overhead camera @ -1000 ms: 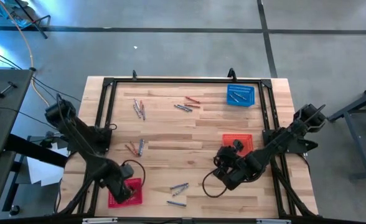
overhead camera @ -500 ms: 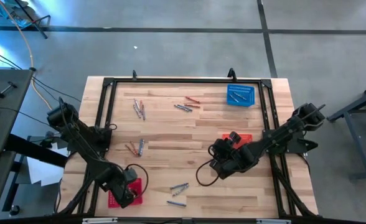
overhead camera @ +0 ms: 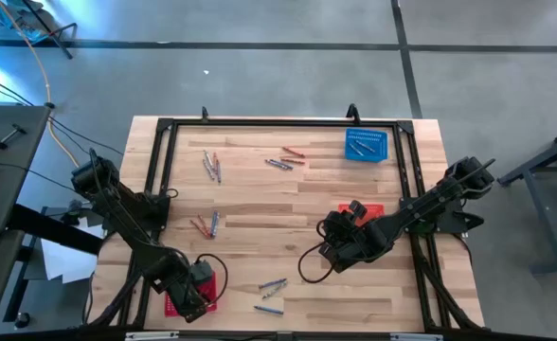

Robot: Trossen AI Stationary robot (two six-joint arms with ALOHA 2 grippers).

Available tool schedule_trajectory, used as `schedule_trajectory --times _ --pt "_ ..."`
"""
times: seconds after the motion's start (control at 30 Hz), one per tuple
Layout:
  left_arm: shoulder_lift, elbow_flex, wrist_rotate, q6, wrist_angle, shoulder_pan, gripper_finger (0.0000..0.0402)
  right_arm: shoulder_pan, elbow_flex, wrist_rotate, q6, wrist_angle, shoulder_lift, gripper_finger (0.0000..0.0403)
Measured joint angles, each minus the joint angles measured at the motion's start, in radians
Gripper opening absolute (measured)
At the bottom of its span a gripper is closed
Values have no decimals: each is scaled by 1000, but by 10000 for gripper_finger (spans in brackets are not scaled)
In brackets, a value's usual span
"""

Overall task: Sort crayons
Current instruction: Put the orange crayon into the red bin

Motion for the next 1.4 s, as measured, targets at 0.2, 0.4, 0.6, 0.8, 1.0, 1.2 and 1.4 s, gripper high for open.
schedule_trajectory --times 0.2,0.4,0.6,0.8,1.0,1.2,1.4 --pt "-6 0 9 58 8 1 94 0 0 0 18 0 0 172" --pt "-6 1 1 145 67 21 91 0 0 0 18 0 0 172" --pt "-6 1 69 169 29 42 90 0 0 0 18 1 0 172" --pt "-36 18 64 230 35 54 90 0 0 0 37 0 0 172" --pt "-108 118 24 296 -167 62 90 0 0 -1 37 0 -1 172" --pt "-156 161 -323 239 -565 88 90 0 0 -2 36 -2 -1 172" --pt "-154 70 -593 392 -599 143 90 0 0 -2 34 -3 -1 172"
